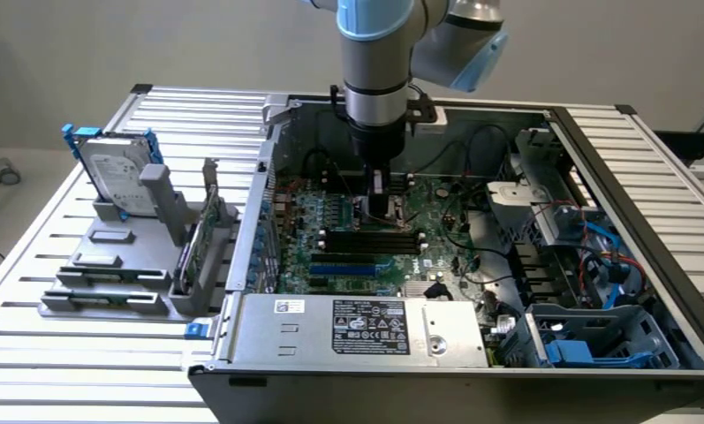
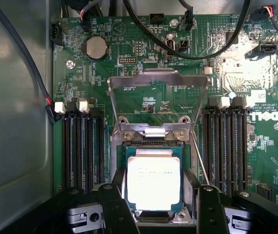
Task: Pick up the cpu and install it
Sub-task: 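Place the cpu into insertion slot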
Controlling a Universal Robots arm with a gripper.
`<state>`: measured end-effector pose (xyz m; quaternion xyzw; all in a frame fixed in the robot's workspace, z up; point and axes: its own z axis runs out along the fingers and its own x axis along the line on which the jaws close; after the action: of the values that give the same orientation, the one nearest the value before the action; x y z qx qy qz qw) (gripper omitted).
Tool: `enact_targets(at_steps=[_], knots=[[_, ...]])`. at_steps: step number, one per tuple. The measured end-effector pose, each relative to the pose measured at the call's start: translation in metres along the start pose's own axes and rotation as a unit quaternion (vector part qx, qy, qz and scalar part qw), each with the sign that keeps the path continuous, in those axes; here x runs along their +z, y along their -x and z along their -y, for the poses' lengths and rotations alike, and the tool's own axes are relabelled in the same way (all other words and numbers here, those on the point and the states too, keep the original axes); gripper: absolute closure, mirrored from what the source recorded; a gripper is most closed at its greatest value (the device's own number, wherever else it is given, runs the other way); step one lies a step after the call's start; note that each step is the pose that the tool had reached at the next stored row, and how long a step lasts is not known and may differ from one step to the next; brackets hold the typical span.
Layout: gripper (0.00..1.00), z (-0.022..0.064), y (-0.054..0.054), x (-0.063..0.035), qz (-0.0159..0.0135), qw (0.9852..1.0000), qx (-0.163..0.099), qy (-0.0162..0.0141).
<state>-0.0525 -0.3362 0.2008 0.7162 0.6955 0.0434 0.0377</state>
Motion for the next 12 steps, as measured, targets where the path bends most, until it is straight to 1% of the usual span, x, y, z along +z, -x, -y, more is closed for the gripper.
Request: enact_targets(at_steps=[12], knots=[[0.45, 0.0004, 0.0005, 0.0032, 0.0000, 1.0000, 0.000, 0.0000]])
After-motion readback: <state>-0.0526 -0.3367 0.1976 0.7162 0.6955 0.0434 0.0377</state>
